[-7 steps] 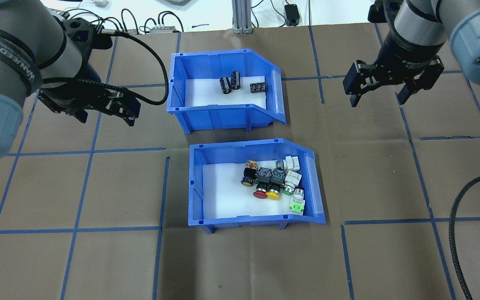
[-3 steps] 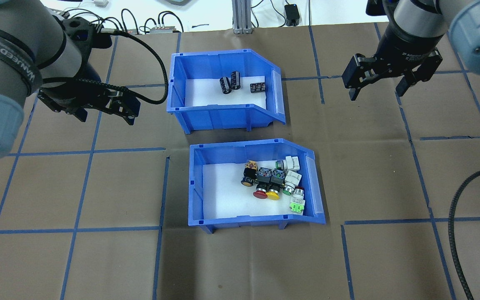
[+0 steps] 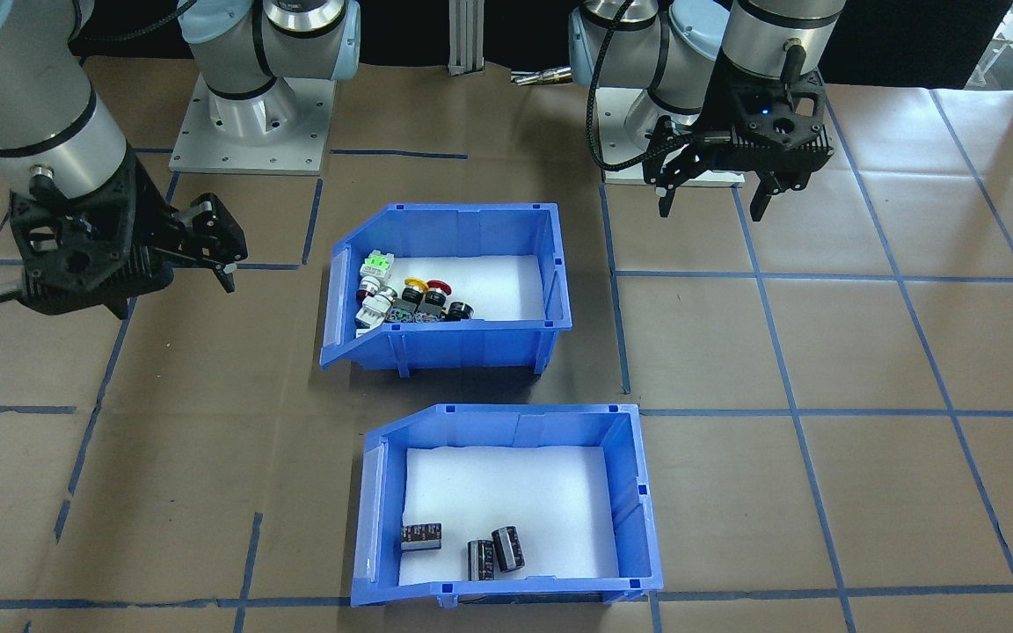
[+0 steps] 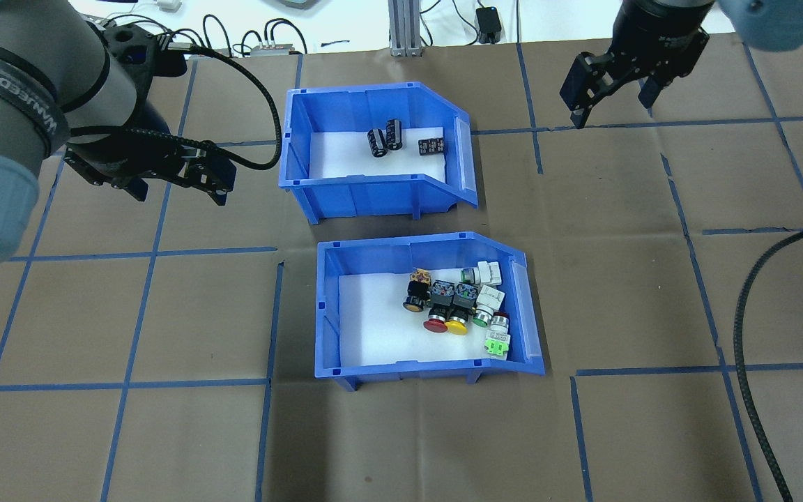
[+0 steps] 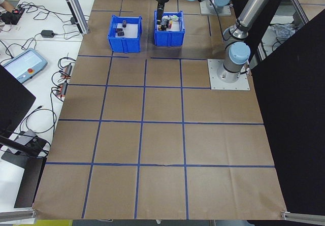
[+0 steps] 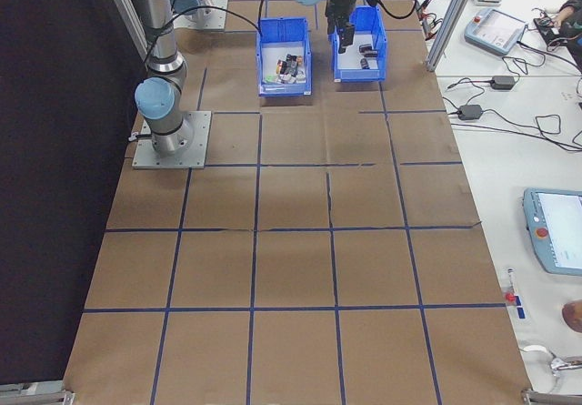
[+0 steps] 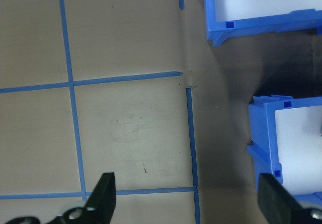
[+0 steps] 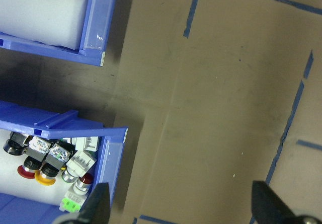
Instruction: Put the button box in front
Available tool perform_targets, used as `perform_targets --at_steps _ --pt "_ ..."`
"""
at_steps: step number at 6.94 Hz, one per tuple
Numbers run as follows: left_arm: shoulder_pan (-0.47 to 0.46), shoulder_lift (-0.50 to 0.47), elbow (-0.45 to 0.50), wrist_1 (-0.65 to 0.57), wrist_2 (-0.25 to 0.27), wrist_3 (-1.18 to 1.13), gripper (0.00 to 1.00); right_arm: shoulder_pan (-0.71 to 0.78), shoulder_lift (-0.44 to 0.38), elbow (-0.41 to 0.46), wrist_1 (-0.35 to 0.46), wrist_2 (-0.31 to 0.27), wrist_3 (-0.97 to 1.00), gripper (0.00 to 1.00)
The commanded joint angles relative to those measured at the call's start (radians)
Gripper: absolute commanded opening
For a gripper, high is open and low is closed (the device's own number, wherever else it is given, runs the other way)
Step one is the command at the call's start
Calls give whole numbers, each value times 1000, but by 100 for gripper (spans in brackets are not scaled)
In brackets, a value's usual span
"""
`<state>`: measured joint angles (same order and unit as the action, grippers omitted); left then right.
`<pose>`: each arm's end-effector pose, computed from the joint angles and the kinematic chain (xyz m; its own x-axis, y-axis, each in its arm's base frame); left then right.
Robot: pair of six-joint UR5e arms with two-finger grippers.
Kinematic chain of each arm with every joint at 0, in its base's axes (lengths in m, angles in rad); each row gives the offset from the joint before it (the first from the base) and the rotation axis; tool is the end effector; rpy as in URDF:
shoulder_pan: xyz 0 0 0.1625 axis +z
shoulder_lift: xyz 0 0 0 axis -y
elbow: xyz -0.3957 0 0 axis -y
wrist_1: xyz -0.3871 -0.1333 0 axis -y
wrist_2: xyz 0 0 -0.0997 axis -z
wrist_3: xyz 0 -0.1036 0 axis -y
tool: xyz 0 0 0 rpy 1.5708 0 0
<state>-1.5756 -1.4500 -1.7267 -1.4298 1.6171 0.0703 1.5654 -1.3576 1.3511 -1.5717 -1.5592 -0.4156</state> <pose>-0.1307 -0.4486 0.4494 -0.9961 0.0698 -0.0533 0.0749 0.9919 -0.1022 0.1314 -0.5720 0.4489 -0.9170 -0.3989 -0.0076 -0.3988 0.9170 -0.0115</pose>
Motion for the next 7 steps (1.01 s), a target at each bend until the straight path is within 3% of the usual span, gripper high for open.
perform_targets --at_steps 1,3,5,6,7 --pt "-3 6 -17 5 -5 -129 100 72 133 -175 9 -13 -269 100" --pt "-17 19 -31 -12 -34 -485 100 152 233 -287 13 -13 -410 100" --pt "-20 93 -182 -12 -45 -834 100 253 300 -328 10 -12 -478 100" --pt "-20 200 -277 -9 -46 -1024 100 302 322 -328 6 -13 -535 100" --pt "-21 291 -377 -6 -81 -1208 100 353 342 -326 -4 -13 -540 100"
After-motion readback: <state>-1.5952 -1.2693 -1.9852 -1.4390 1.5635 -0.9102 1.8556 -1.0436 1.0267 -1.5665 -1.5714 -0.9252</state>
